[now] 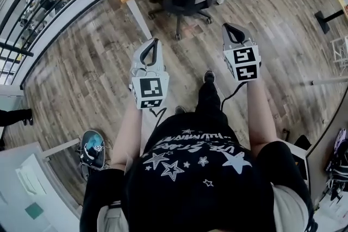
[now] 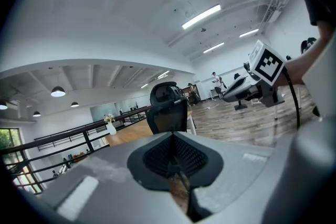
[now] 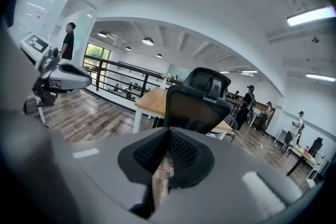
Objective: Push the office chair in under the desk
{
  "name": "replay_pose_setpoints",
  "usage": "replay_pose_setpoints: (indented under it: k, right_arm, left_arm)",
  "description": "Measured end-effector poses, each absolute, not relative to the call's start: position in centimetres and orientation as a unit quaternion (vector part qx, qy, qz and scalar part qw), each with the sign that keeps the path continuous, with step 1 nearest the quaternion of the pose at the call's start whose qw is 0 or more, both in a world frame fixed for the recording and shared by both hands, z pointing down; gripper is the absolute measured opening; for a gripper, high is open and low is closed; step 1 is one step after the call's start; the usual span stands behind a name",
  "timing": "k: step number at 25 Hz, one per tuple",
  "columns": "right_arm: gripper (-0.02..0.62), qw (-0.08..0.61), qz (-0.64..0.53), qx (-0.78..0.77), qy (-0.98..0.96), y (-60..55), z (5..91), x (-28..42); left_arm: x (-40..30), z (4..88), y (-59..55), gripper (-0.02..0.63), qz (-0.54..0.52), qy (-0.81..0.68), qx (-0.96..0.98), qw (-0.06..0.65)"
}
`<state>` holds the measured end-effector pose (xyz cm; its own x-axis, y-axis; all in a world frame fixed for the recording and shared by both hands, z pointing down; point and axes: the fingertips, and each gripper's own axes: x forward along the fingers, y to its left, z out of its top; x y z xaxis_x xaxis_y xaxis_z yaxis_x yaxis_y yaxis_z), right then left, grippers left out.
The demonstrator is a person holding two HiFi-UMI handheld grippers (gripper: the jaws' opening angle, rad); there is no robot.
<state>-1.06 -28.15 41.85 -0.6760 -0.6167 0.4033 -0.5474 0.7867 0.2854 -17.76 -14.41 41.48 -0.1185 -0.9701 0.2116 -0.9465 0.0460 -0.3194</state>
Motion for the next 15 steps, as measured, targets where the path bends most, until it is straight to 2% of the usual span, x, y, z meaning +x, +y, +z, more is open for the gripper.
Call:
replay_pose_setpoints:
  k: [15]
  right_arm:
    - [0.002, 0.244, -0.071, 0.334, -0.908, -25.3, 41.7, 1.0]
  left_arm:
    - [-15.4, 41.8, -13.8, 0.002, -0.195, 0.698, -0.688, 0.038]
